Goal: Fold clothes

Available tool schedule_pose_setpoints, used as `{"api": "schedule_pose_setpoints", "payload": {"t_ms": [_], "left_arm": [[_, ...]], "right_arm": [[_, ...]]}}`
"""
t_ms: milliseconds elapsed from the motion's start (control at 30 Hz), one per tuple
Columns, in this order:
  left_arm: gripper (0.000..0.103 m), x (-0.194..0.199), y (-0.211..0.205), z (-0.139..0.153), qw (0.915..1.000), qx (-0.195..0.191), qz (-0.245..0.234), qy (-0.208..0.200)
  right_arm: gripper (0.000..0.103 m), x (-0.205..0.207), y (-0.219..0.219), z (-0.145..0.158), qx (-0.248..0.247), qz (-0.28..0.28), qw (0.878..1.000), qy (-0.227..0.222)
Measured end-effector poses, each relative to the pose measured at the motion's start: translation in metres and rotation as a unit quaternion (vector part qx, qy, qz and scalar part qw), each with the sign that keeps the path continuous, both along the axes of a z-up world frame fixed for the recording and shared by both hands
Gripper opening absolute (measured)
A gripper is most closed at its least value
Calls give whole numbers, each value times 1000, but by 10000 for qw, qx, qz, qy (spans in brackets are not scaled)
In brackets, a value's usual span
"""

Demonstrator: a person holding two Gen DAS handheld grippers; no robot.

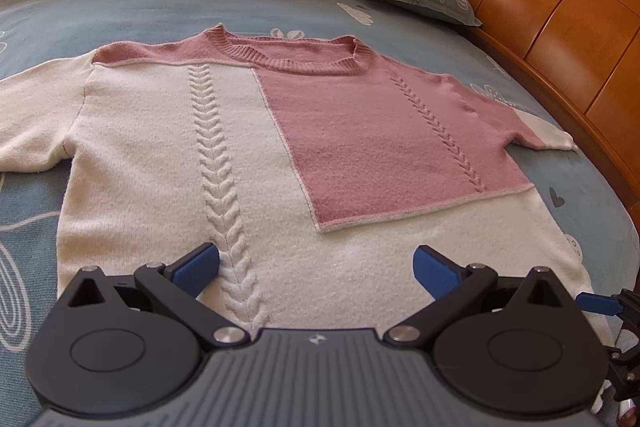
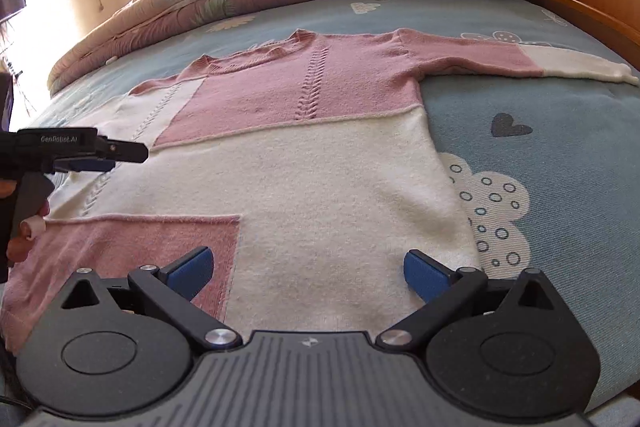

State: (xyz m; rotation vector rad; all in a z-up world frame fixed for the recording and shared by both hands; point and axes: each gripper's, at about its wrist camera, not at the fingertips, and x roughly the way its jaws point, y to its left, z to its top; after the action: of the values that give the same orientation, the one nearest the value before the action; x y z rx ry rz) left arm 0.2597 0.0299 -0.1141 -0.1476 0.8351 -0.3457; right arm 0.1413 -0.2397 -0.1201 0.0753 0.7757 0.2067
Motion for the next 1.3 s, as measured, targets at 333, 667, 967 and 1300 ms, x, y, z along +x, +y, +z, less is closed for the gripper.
{"api": "schedule_pose_setpoints", "payload": {"t_ms": [333, 667, 967, 1300], "left_arm": [[102, 1, -6, 1, 9998, 181, 25, 26], [102, -10, -16, 15, 9998, 112, -180, -23], [102, -20, -26, 21, 9988, 217, -402, -146], [102, -29, -27, 24, 9979, 338, -501, -241]], "right_arm": [[103, -19, -9, 7, 321, -136, 9994, -42], [103, -34, -20, 17, 594, -448, 9969, 245], [103, -61, 4, 13, 1042, -177, 9899, 947], [103, -50, 12, 24, 554, -120, 9971, 511]]}}
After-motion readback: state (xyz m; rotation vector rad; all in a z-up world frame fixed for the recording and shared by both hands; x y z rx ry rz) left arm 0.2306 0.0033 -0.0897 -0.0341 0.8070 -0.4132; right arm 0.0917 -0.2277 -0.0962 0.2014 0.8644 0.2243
